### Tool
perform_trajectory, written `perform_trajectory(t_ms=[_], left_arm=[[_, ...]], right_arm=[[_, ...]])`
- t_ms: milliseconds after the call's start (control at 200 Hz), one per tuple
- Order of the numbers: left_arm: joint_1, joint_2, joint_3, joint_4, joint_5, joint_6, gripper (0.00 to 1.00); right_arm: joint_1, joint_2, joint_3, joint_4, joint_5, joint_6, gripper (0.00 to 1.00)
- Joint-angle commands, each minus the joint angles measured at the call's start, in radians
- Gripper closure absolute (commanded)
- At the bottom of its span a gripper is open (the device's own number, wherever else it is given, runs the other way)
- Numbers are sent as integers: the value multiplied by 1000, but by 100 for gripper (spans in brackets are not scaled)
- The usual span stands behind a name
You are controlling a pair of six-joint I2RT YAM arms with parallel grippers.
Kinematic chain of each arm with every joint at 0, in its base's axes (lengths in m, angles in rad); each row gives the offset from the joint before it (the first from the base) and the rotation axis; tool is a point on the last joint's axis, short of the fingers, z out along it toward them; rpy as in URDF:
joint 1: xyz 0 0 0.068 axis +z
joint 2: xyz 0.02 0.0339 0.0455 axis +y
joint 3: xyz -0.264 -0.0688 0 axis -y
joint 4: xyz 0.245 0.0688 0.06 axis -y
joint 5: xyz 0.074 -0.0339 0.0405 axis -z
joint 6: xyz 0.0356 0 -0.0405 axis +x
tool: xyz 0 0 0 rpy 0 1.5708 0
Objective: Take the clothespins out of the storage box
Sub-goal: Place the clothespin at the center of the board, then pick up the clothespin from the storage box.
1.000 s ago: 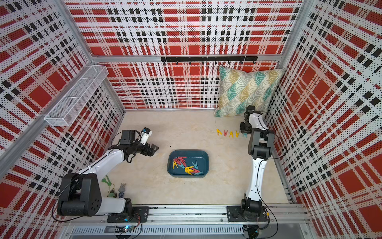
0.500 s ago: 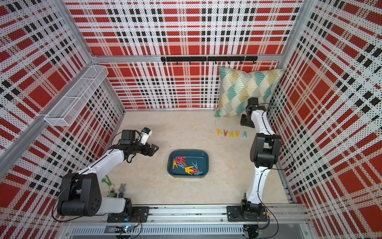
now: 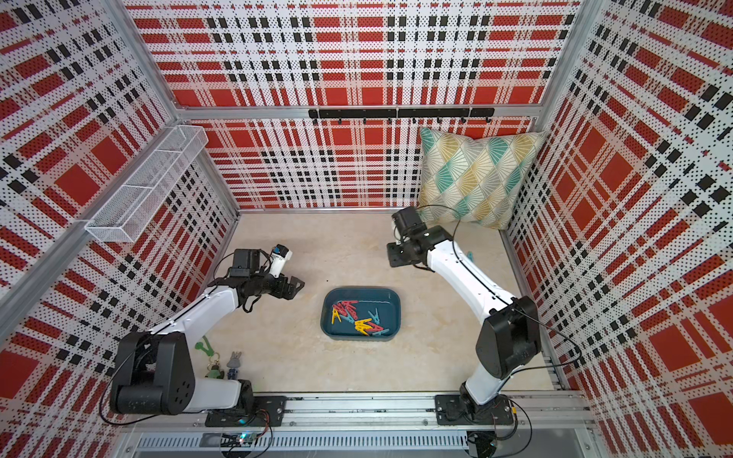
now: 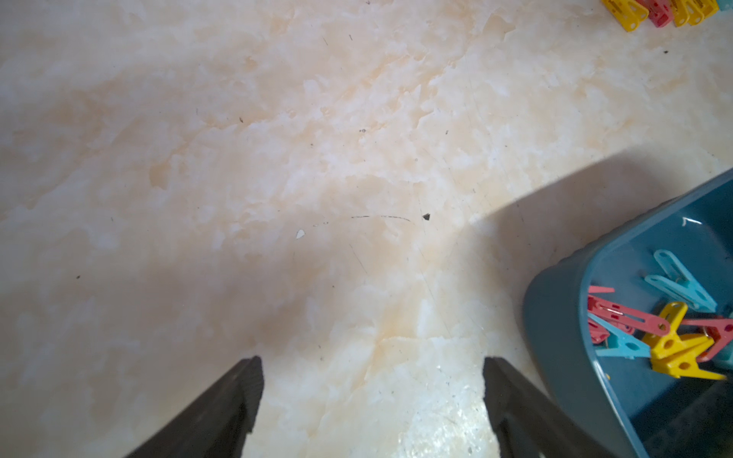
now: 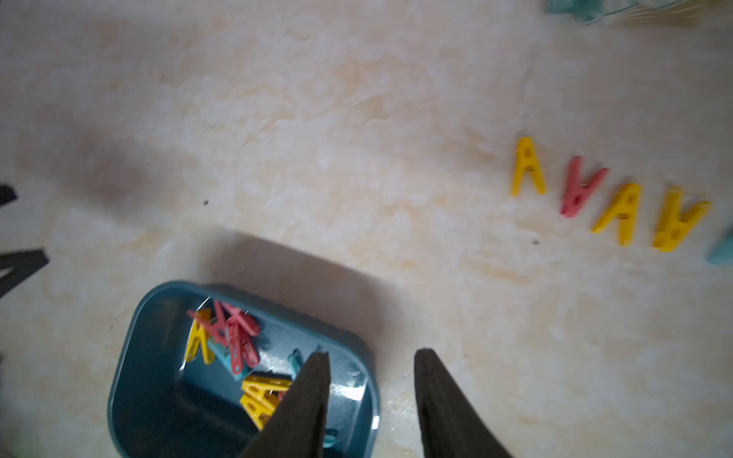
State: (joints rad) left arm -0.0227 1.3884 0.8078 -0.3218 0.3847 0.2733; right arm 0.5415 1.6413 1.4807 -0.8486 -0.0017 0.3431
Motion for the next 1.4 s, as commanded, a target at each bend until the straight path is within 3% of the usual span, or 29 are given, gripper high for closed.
perform_trajectory(t_ms=[0,326,1393], left_arm=[[9,-4,-2,13,0,3,8],[6,-6,-3,13,0,3,8],[9,-14,-4,13,10,2,8]], right_arm=[[73,-28,-80,23,-13,88,59],[199,23,-270,148,9,259,66],[254,228,-258,197,96,378,76]])
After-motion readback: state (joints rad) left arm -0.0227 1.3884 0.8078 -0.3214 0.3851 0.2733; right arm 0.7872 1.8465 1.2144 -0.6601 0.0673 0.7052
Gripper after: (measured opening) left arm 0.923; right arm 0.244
